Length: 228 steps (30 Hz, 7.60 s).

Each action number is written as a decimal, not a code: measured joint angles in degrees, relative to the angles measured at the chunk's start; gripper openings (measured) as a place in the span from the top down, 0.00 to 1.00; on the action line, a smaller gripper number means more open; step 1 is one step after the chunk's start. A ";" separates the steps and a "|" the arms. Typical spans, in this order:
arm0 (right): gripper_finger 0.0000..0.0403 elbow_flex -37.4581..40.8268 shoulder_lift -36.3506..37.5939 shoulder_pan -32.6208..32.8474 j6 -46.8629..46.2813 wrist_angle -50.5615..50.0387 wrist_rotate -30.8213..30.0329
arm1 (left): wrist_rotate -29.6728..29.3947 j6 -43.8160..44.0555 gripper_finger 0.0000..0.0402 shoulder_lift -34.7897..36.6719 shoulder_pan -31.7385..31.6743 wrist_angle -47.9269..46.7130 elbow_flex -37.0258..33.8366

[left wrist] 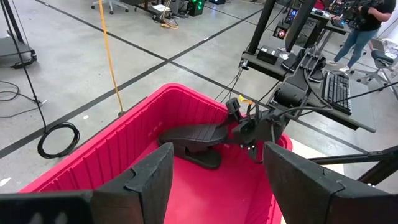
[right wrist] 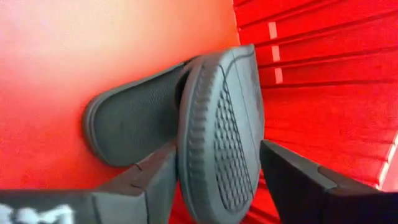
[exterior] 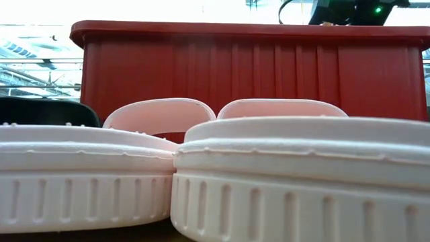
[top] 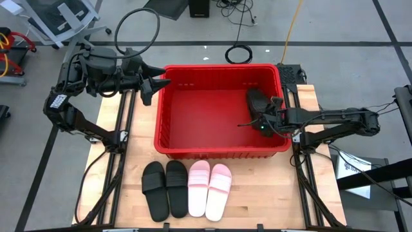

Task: Pick and place slides into bin
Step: Put the black slide into the red container, then put the pink slide into the red container

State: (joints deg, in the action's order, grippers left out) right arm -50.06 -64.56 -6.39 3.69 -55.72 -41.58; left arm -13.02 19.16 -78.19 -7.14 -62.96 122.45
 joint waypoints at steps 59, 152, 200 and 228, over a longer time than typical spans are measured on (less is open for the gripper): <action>0.47 -19.85 2.37 0.11 -22.55 49.06 16.80 | 4.67 -0.35 0.40 7.61 0.39 -0.37 -0.02; 0.48 -45.13 -50.54 41.99 -23.13 9.55 21.94 | 3.43 -0.50 0.40 8.66 8.79 -4.60 -0.02; 0.60 -35.58 -52.58 38.73 -37.22 11.04 5.98 | 3.43 0.44 0.40 6.93 8.78 -4.55 -0.02; 0.99 -35.58 -51.38 38.23 -41.75 15.18 16.39 | 3.43 -1.18 0.40 6.93 8.78 -4.65 -0.02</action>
State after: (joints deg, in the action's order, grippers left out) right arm -85.65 -115.94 31.83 -38.06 -40.53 -25.19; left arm -9.58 17.98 -71.26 1.64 -67.61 122.43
